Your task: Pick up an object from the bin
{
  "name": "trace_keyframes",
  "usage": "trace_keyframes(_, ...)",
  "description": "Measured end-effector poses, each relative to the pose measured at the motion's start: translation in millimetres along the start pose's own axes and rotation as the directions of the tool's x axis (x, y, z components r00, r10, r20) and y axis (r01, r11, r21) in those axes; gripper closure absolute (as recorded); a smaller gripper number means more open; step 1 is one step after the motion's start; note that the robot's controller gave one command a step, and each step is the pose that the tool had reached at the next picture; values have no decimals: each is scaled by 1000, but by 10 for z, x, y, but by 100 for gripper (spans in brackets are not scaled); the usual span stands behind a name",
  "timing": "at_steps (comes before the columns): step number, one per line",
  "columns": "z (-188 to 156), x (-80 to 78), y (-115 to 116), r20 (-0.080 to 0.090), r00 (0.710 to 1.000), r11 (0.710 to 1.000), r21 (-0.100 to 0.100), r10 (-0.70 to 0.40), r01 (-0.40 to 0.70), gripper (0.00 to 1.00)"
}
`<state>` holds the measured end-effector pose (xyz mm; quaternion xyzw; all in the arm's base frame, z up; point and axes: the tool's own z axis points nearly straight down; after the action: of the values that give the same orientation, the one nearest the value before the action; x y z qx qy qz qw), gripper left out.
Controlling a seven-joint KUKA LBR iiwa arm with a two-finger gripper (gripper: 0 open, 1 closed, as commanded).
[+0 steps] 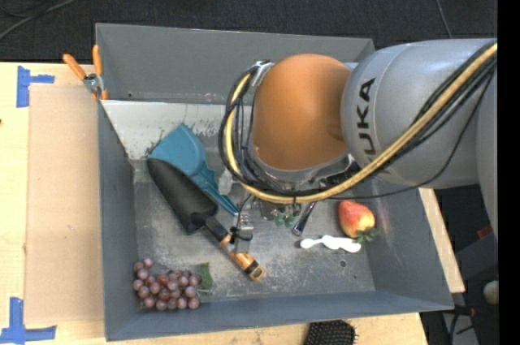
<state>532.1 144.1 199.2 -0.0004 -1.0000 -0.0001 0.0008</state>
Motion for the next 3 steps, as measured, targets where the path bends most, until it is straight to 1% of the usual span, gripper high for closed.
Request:
trace_keyframes(1,469,-78,233,7,991,991,0,-137,137,0)
trace_keyframes(2,1069,-4,215,-1,967,967,0,-255,255,0)
trace_keyframes(3,1105,-457,201,3,963,963,-2,-269,269,0)
